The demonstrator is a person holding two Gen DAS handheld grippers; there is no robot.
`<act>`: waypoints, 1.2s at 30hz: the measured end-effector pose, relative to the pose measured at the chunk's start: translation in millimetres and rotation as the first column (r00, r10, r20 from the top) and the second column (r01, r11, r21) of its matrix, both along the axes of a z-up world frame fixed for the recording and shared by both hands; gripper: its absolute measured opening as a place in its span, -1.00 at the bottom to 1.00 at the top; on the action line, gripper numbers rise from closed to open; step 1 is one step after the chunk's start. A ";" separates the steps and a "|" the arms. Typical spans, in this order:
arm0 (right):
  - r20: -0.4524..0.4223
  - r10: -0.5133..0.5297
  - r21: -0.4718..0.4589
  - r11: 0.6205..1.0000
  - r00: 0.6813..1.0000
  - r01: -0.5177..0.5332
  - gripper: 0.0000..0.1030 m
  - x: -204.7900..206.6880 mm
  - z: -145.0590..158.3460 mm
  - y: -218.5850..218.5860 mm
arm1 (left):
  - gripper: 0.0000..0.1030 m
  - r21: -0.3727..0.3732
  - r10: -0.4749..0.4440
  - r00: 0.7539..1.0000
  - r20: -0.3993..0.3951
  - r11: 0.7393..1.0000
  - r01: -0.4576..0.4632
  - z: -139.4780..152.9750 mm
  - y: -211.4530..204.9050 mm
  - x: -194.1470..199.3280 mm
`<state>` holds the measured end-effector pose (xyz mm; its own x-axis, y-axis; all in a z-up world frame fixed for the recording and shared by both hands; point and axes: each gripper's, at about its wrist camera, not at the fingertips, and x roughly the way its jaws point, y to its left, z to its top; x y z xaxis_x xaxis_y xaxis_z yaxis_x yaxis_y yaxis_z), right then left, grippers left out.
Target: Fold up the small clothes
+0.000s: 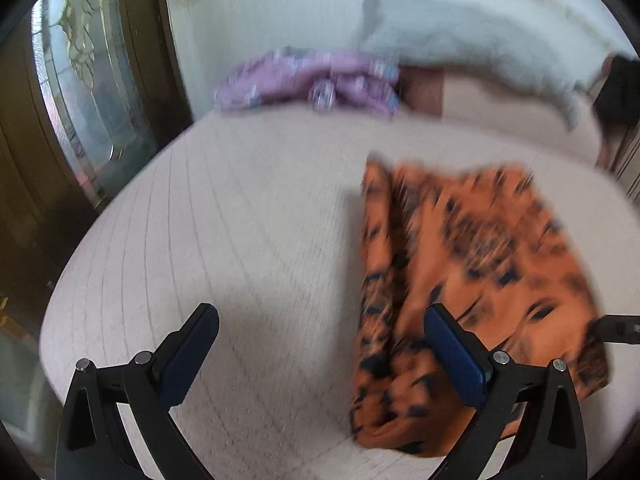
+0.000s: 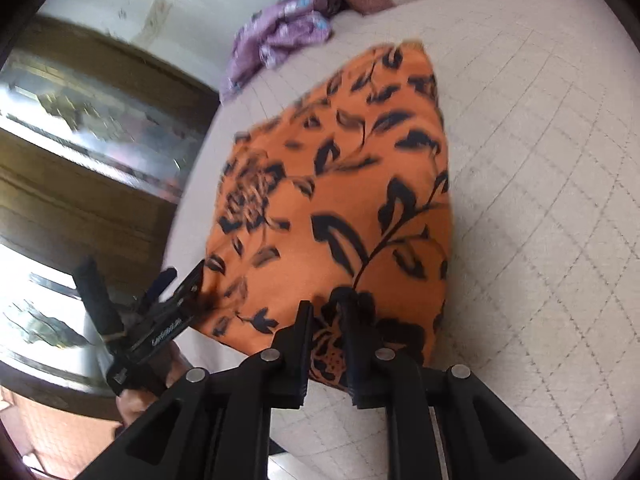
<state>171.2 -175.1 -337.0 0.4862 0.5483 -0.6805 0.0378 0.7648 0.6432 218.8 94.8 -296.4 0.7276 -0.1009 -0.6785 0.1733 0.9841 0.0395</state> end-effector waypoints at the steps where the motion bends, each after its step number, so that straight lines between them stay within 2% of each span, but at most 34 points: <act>1: 0.021 -0.017 0.010 1.000 1.000 0.016 -0.43 -1.3 0.0 -2.7 | 0.99 -0.033 -0.013 1.000 0.026 0.999 0.014 6.3 1.7 -2.1; 2: 0.052 -0.049 0.026 0.999 0.997 0.047 -0.30 -3.3 5.0 -13.0 | 0.99 -0.054 -0.021 0.999 0.038 0.998 0.023 9.8 2.0 -2.4; 3: 0.069 -0.075 0.040 0.997 0.995 0.072 0.18 -5.3 8.4 -20.0 | 0.99 -0.068 -0.023 0.999 0.039 0.997 0.026 11.9 1.5 -0.8; 4: 0.089 -0.110 0.063 0.993 0.990 0.104 0.56 -6.2 12.6 -29.0 | 0.99 -0.081 -0.023 0.999 0.028 0.996 0.025 12.2 0.6 1.9; 7: 0.144 -0.172 0.109 0.982 0.975 0.157 0.57 -6.0 19.8 -47.5 | 0.99 -0.124 -0.005 1.000 -0.018 0.992 0.002 11.3 -2.7 11.9; 11: 0.112 -0.197 0.175 0.969 0.974 0.176 0.57 -1.1 10.7 -58.7 | 0.99 -0.101 0.018 0.999 -0.032 0.995 -0.021 9.0 -15.4 17.4; 15: 0.112 -0.189 0.173 0.971 0.976 0.168 0.57 4.1 10.3 -63.1 | 0.99 -0.049 0.007 1.000 -0.008 0.999 -0.007 8.3 -30.1 16.0; 21: 0.104 -0.189 0.200 0.966 0.976 0.166 0.57 7.3 4.6 -63.6 | 0.99 -0.001 -0.011 1.000 -0.016 1.000 0.011 4.4 -42.8 17.2; 36: 0.078 -0.190 0.224 0.960 0.979 0.169 0.57 13.4 -5.8 -62.6 | 0.99 0.033 -0.023 0.999 -0.032 0.999 0.024 -0.9 -49.0 18.6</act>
<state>184.6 -237.7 -342.8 0.6480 0.5739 -0.5007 0.0907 0.5946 0.7989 237.4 45.8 -297.3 0.7033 -0.0944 -0.7046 0.1977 0.9780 0.0663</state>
